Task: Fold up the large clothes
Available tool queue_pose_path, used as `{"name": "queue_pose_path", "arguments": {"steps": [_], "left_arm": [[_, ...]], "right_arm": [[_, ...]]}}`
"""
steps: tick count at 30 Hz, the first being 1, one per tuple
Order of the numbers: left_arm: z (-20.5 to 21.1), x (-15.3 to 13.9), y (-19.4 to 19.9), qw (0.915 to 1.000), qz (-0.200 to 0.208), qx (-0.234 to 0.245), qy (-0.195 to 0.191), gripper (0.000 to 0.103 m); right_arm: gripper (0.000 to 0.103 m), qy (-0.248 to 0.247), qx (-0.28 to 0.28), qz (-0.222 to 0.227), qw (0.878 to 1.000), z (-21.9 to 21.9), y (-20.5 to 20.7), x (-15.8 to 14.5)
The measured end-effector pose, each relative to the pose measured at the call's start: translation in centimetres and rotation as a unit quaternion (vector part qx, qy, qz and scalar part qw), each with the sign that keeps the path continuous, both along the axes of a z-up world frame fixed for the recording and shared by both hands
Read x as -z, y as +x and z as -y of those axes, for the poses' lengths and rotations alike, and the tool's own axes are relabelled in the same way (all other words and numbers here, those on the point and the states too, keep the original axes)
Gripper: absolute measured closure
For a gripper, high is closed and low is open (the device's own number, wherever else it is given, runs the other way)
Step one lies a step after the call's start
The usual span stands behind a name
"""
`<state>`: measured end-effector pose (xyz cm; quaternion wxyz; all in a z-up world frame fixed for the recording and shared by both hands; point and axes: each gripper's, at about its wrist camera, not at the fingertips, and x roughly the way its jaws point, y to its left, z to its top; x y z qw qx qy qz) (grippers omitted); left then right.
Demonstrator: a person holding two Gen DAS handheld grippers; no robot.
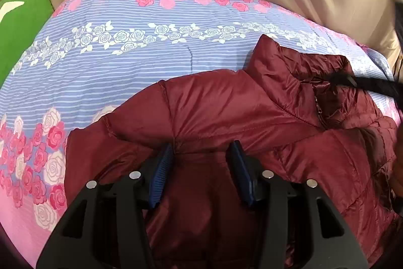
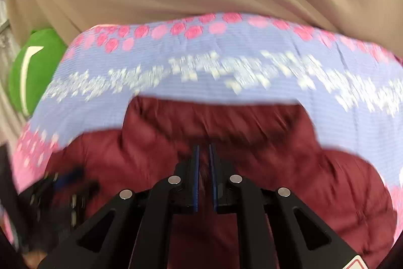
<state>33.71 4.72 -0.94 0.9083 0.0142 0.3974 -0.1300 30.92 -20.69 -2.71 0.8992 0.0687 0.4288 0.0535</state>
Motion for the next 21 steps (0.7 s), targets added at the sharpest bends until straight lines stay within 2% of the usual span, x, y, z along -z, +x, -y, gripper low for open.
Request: {"name": "queue_pose_path", "arguments": {"steps": [2, 3, 4, 5, 6, 7, 9, 10, 12, 14, 15, 16, 19, 20, 21], "left_arm": [[0.2, 0.0, 0.2, 1.0000, 0.000, 0.000, 0.003, 0.055], [0.3, 0.1, 0.2, 1.0000, 0.001, 0.001, 0.007, 0.055], [0.4, 0.1, 0.2, 1.0000, 0.001, 0.001, 0.009, 0.055], [0.5, 0.1, 0.2, 0.9999, 0.001, 0.000, 0.012, 0.055], [0.5, 0.1, 0.1, 0.9999, 0.001, 0.000, 0.013, 0.055], [0.5, 0.0, 0.2, 0.9999, 0.001, 0.000, 0.012, 0.054], [0.4, 0.0, 0.2, 0.9999, 0.000, -0.001, 0.010, 0.054], [0.4, 0.0, 0.3, 0.9999, 0.000, -0.001, 0.010, 0.054], [0.5, 0.0, 0.3, 0.9999, -0.001, -0.001, 0.013, 0.053], [0.7, 0.1, 0.3, 0.9998, 0.000, 0.000, 0.021, 0.052], [0.8, 0.1, 0.3, 0.9997, 0.000, 0.000, 0.025, 0.052], [0.9, 0.1, 0.3, 0.9996, 0.000, 0.000, 0.029, 0.051], [0.8, 0.1, 0.4, 0.9996, 0.000, 0.000, 0.028, 0.051], [0.8, 0.1, 0.4, 0.9996, -0.001, 0.000, 0.027, 0.051], [0.7, 0.1, 0.4, 0.9996, -0.001, 0.000, 0.027, 0.051]], "right_arm": [[0.093, -0.021, 0.003, -0.017, 1.000, 2.3, -2.1, 1.2], [0.096, -0.034, 0.012, -0.027, 0.999, 3.0, -2.1, 2.0], [0.103, -0.046, 0.030, -0.041, 0.998, 4.3, -1.9, 3.0], [0.103, -0.029, 0.045, -0.052, 0.997, 5.9, -1.3, 3.8], [0.103, 0.014, 0.057, -0.051, 0.997, 7.9, -1.4, 3.7], [0.103, 0.035, 0.083, -0.048, 0.995, 9.3, -1.6, 3.4], [0.102, 0.062, 0.116, -0.020, 0.991, 11.3, -2.5, 1.8], [0.098, 0.073, 0.113, -0.005, 0.991, 11.6, -3.1, 1.1], [0.095, 0.077, 0.097, -0.001, 0.992, 11.7, -3.9, 0.8], [0.095, 0.049, 0.079, -0.018, 0.995, 11.0, -3.7, 1.9], [0.097, 0.034, 0.075, -0.028, 0.996, 10.6, -3.3, 2.5], [0.103, 0.019, 0.075, -0.040, 0.996, 10.5, -2.5, 3.1], [0.103, 0.040, 0.103, -0.028, 0.994, 11.7, -1.9, 2.6], [0.101, 0.043, 0.114, -0.017, 0.992, 11.9, -2.3, 1.9], [0.091, 0.051, 0.106, -0.003, 0.993, 11.7, -3.0, 1.1]]}}
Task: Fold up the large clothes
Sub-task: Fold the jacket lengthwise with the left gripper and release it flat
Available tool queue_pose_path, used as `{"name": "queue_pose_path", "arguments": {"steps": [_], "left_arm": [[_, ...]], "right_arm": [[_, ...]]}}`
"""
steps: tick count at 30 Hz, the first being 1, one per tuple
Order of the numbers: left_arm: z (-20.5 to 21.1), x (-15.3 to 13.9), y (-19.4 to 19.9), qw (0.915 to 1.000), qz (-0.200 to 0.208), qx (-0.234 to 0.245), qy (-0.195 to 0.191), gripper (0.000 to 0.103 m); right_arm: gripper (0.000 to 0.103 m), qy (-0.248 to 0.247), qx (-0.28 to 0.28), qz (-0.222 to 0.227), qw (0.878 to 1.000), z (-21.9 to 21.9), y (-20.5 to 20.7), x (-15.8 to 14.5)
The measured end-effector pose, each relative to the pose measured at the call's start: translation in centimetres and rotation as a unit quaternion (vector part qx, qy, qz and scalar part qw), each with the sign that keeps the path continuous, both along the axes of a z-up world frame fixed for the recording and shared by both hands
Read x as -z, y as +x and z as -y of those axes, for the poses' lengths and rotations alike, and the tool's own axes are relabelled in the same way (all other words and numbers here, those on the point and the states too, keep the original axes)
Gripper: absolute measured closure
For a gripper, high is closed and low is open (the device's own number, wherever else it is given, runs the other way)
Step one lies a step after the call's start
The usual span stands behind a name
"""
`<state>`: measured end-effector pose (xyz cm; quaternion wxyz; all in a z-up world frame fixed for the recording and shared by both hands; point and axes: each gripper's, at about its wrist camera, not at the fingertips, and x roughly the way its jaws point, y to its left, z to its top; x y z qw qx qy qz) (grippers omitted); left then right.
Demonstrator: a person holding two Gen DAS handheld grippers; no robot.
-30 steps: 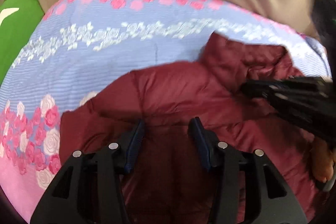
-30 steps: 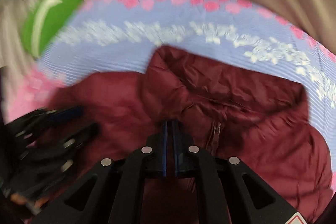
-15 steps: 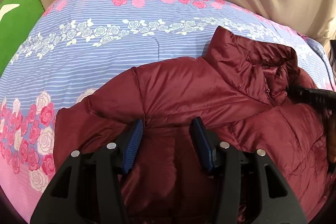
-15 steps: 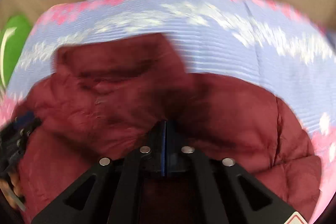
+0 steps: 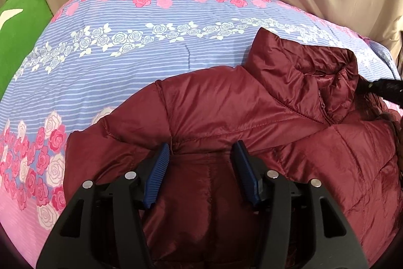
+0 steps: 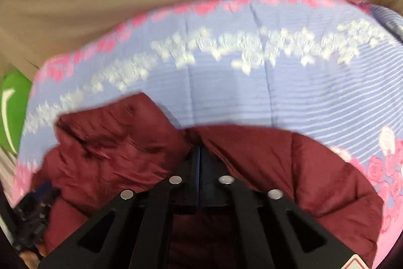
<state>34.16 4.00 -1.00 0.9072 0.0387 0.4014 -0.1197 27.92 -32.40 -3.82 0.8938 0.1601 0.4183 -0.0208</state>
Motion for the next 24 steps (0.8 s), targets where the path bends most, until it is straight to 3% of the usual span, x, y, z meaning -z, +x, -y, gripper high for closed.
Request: {"name": "queue_pose_path", "arguments": {"steps": [4, 6, 7, 8, 11, 13, 16, 18, 20, 22, 24], "left_arm": [[0.1, 0.0, 0.0, 1.0000, 0.000, -0.001, 0.005, 0.050], [0.2, 0.0, 0.1, 1.0000, 0.000, -0.001, 0.007, 0.050], [0.2, 0.1, 0.1, 1.0000, 0.000, -0.001, 0.007, 0.049], [0.2, 0.1, 0.1, 1.0000, -0.001, -0.002, 0.007, 0.049], [0.1, 0.0, 0.2, 1.0000, -0.002, 0.000, 0.006, 0.049], [0.2, 0.0, 0.2, 1.0000, -0.002, 0.000, 0.007, 0.049], [0.1, 0.0, 0.2, 1.0000, -0.002, 0.001, 0.008, 0.048], [0.1, 0.0, 0.2, 1.0000, -0.002, 0.001, 0.009, 0.048], [0.1, 0.0, 0.3, 0.9999, -0.002, 0.002, 0.012, 0.048], [0.2, 0.0, 0.2, 0.9999, -0.001, 0.001, 0.016, 0.048], [0.2, 0.0, 0.2, 0.9998, 0.000, -0.002, 0.020, 0.045]], "right_arm": [[0.091, 0.000, -0.064, -0.003, 0.998, -3.0, -0.7, -0.4], [0.093, -0.052, -0.082, -0.036, 0.995, -5.1, 1.0, 1.2], [0.099, -0.069, -0.081, -0.044, 0.993, -5.5, 1.8, 1.7], [0.101, -0.077, -0.074, -0.033, 0.994, -5.5, 2.5, 1.5], [0.103, -0.012, -0.034, -0.028, 0.999, -3.5, 3.4, -0.1], [0.102, -0.006, -0.015, -0.001, 1.000, -2.6, 1.9, -1.7], [0.094, -0.044, -0.032, 0.026, 0.998, -2.6, -2.3, -3.6], [0.093, -0.048, -0.053, 0.020, 0.997, -1.9, -4.5, -3.3], [0.091, -0.074, -0.052, -0.013, 0.996, -0.8, -6.1, -1.3], [0.103, -0.092, -0.032, -0.035, 0.995, 1.4, -5.5, 1.0], [0.103, -0.073, 0.015, -0.028, 0.997, 4.8, -7.2, 0.3]]}}
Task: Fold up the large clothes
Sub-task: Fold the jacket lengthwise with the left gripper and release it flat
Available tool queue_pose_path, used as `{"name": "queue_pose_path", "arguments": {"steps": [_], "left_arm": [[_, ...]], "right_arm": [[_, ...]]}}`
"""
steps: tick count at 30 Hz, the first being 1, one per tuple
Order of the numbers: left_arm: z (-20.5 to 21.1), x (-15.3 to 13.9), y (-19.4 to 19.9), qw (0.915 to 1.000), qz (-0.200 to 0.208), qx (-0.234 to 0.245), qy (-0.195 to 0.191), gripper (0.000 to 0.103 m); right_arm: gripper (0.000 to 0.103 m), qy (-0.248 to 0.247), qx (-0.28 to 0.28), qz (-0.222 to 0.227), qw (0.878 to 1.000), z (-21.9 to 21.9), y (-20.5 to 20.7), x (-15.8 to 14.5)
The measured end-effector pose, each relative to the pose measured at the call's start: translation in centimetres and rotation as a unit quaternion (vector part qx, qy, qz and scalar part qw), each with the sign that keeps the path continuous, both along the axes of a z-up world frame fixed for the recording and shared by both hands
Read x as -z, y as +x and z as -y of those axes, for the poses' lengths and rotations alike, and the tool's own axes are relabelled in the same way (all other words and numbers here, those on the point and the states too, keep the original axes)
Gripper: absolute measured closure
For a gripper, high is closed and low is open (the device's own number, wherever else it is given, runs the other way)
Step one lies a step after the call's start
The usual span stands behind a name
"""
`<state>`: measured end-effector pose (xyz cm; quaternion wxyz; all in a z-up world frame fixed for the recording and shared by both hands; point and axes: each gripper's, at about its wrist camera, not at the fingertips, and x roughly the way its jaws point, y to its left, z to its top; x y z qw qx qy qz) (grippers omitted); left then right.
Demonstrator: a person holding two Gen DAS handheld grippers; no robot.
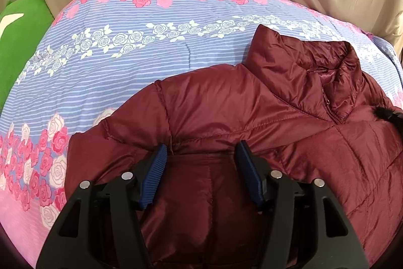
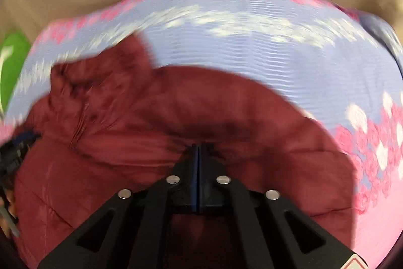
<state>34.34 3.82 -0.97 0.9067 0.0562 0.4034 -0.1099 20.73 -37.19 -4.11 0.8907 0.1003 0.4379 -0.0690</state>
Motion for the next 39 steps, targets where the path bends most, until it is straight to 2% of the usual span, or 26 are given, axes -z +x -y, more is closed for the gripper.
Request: {"name": "queue_pose_path", "arguments": {"steps": [2, 3, 4, 5, 6, 7, 8, 9, 11, 14, 17, 21, 23, 26, 32, 34, 37, 38, 39], "left_arm": [[-0.2, -0.1, -0.1, 1.0000, 0.003, -0.005, -0.001, 0.044], [-0.6, -0.4, -0.4, 0.9999, 0.007, -0.012, -0.004, 0.044], [-1.0, -0.9, -0.9, 0.9996, 0.011, -0.023, -0.009, 0.044], [-1.4, -1.5, -1.6, 0.9994, 0.014, -0.027, -0.019, 0.043], [-2.3, -2.6, -2.9, 0.9984, 0.020, -0.022, -0.048, 0.041], [-3.1, -3.4, -4.1, 0.9972, 0.022, -0.019, -0.069, 0.035], [-4.1, -4.5, -5.9, 0.9955, 0.022, -0.020, -0.090, 0.032], [-4.8, -5.2, -7.1, 0.9945, 0.019, -0.019, -0.102, 0.029], [-6.2, -6.2, -10.4, 0.9925, 0.009, -0.013, -0.121, 0.028], [-8.4, -6.5, -17.1, 0.9945, -0.007, -0.011, -0.104, 0.024], [-10.2, -5.3, -22.4, 0.9966, -0.029, -0.008, -0.077, 0.020], [-13.3, -2.5, -29.4, 0.9936, -0.089, -0.009, -0.068, 0.018], [-14.7, -1.5, -31.8, 0.9907, -0.111, -0.014, -0.078, 0.018], [-16.8, -0.6, -35.5, 0.9831, -0.137, -0.019, -0.120, 0.018], [-17.7, 1.0, -39.2, 0.9679, -0.182, 0.000, -0.174, 0.017], [-17.3, 1.0, -40.0, 0.9698, -0.173, 0.004, -0.172, 0.017], [-16.5, 1.0, -40.9, 0.9684, -0.176, 0.023, -0.175, 0.018], [-16.3, 1.0, -41.2, 0.9681, -0.177, 0.031, -0.175, 0.025], [-15.9, 1.0, -41.6, 0.9684, -0.177, 0.039, -0.171, 0.036]], "right_arm": [[0.096, 0.017, 0.047, 0.021, 0.999, 1.9, -1.6, -1.5], [0.089, 0.029, 0.058, 0.037, 0.997, 3.0, -3.4, -2.6], [0.089, 0.032, 0.063, 0.050, 0.996, 3.9, -5.9, -3.8], [0.089, 0.029, 0.062, 0.055, 0.996, 4.1, -7.3, -4.5], [0.086, 0.021, 0.056, 0.062, 0.996, 4.5, -10.2, -5.4], [0.075, 0.012, 0.046, 0.066, 0.997, 4.6, -13.2, -6.0], [0.071, 0.006, 0.040, 0.066, 0.997, 4.5, -14.8, -6.2], [0.061, -0.003, 0.034, 0.066, 0.997, 4.4, -18.2, -6.3], [0.056, -0.001, 0.029, 0.059, 0.998, 4.4, -23.8, -5.8], [0.051, 0.017, 0.034, 0.040, 0.999, 4.8, -30.7, -3.9], [0.047, 0.039, 0.046, 0.025, 0.998, 4.8, -36.0, -1.8], [0.041, 0.083, 0.052, 0.003, 0.995, 4.8, -42.2, 0.3], [0.041, 0.107, 0.046, 0.001, 0.993, 4.7, -44.7, 0.8], [0.038, 0.131, 0.025, 0.010, 0.991, 4.2, -47.6, 0.8], [0.034, 0.135, -0.022, 0.008, 0.991, 2.2, -50.1, 1.2], [0.034, 0.147, -0.034, 0.005, 0.988, 1.6, -50.3, 1.8], [0.033, 0.162, -0.048, 0.010, 0.986, 0.6, -50.5, 2.4], [0.033, 0.158, -0.049, 0.015, 0.986, 0.2, -50.5, 2.4], [0.036, 0.158, -0.049, 0.018, 0.986, 0.0, -50.5, 2.4]]}}
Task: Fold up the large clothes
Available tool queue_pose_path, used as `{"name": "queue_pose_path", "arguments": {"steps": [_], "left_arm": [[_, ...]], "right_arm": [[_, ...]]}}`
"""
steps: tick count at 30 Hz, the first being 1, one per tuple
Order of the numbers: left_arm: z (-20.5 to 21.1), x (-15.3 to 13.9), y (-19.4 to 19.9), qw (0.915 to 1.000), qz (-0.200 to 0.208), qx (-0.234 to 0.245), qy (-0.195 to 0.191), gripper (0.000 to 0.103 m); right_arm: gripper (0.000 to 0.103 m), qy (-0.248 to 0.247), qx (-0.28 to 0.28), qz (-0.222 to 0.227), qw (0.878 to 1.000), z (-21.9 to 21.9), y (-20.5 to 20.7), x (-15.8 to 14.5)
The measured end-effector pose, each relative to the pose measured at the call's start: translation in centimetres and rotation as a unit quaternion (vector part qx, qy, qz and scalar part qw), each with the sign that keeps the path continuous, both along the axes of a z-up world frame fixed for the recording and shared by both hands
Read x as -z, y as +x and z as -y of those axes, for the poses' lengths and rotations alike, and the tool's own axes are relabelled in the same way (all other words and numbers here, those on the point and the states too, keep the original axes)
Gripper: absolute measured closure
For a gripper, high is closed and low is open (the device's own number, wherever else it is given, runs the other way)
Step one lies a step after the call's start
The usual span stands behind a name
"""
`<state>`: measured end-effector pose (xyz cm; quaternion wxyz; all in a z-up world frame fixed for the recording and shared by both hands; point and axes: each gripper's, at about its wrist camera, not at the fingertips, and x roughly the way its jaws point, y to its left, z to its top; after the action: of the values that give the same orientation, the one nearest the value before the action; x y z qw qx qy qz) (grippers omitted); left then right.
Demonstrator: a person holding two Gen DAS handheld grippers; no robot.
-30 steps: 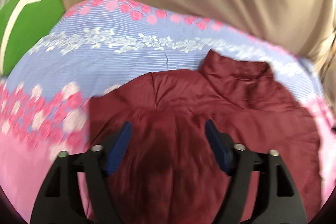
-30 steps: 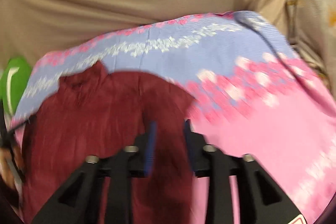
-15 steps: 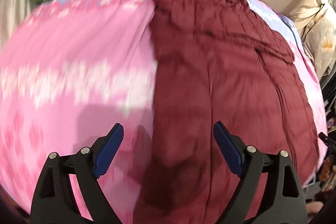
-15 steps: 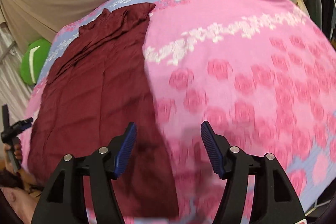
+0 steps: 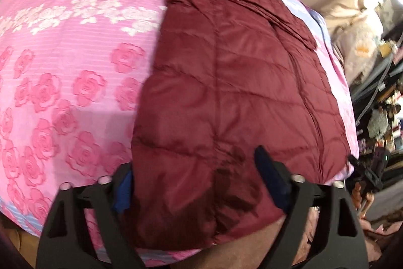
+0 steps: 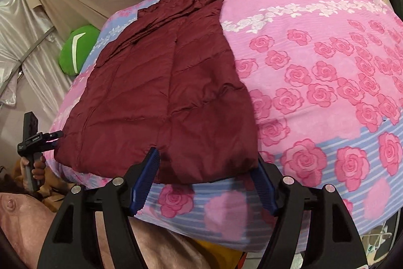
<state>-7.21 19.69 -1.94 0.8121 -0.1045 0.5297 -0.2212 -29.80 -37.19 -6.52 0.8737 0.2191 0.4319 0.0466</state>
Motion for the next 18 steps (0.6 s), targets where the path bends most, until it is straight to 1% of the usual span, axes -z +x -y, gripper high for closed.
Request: {"name": "queue_pose_path", "arguments": {"steps": [1, 2, 3, 4, 5, 6, 7, 8, 9, 10, 11, 12, 14, 17, 18], "left_arm": [[0.3, 0.0, -0.2, 1.0000, 0.000, 0.006, 0.000, 0.048], [0.6, 0.0, -0.2, 1.0000, 0.001, 0.009, 0.000, 0.055], [0.7, -0.1, -0.3, 1.0000, 0.003, 0.009, -0.001, 0.079], [0.6, -0.3, -0.4, 0.9999, 0.007, 0.006, -0.003, 0.091], [0.5, -0.7, -0.6, 0.9999, 0.014, 0.004, -0.010, 0.096], [0.0, -1.6, -1.0, 0.9993, 0.028, 0.000, -0.026, 0.099], [-0.4, -2.5, -1.4, 0.9984, 0.042, 0.000, -0.039, 0.100], [-0.9, -3.6, -2.0, 0.9968, 0.058, -0.002, -0.054, 0.100], [-1.5, -5.2, -2.7, 0.9939, 0.081, -0.002, -0.075, 0.101], [-1.9, -6.5, -3.3, 0.9910, 0.101, -0.001, -0.089, 0.101], [-2.4, -8.5, -4.2, 0.9860, 0.130, -0.002, -0.105, 0.101], [-2.6, -9.5, -4.7, 0.9828, 0.146, -0.003, -0.113, 0.101], [-3.4, -12.7, -6.3, 0.9710, 0.197, -0.008, -0.135, 0.101], [-4.6, -16.1, -7.6, 0.9549, 0.245, -0.023, -0.166, 0.101], [-5.0, -16.8, -7.7, 0.9509, 0.255, -0.029, -0.173, 0.101]], "right_arm": [[0.044, 0.005, 0.005, 0.005, 1.000, -0.1, 0.0, 0.0], [0.053, 0.011, 0.009, 0.007, 1.000, -0.1, 0.1, 0.0], [0.081, 0.023, 0.017, 0.013, 0.999, 0.1, 0.1, 0.0], [0.098, 0.030, 0.023, 0.018, 0.999, 0.1, 0.1, 0.0], [0.098, 0.040, 0.029, 0.028, 0.998, 0.2, -0.1, -0.3], [0.099, 0.041, 0.037, 0.050, 0.997, 0.3, -0.7, -1.0], [0.100, 0.036, 0.034, 0.073, 0.996, 0.0, -1.2, -1.9], [0.100, 0.024, 0.030, 0.106, 0.994, -0.4, -2.2, -3.5], [0.101, 0.018, 0.027, 0.129, 0.991, -0.7, -2.9, -4.7], [0.101, 0.012, 0.023, 0.163, 0.986, -1.0, -3.9, -6.3], [0.101, 0.006, 0.021, 0.197, 0.980, -1.3, -4.9, -8.1], [0.101, 0.001, 0.022, 0.221, 0.975, -1.4, -5.7, -9.4], [0.101, -0.010, 0.032, 0.273, 0.961, -1.6, -7.3, -12.3], [0.101, -0.008, 0.059, 0.328, 0.943, -1.2, -9.1, -15.4], [0.101, -0.004, 0.066, 0.340, 0.938, -0.9, -9.2, -16.2]]}}
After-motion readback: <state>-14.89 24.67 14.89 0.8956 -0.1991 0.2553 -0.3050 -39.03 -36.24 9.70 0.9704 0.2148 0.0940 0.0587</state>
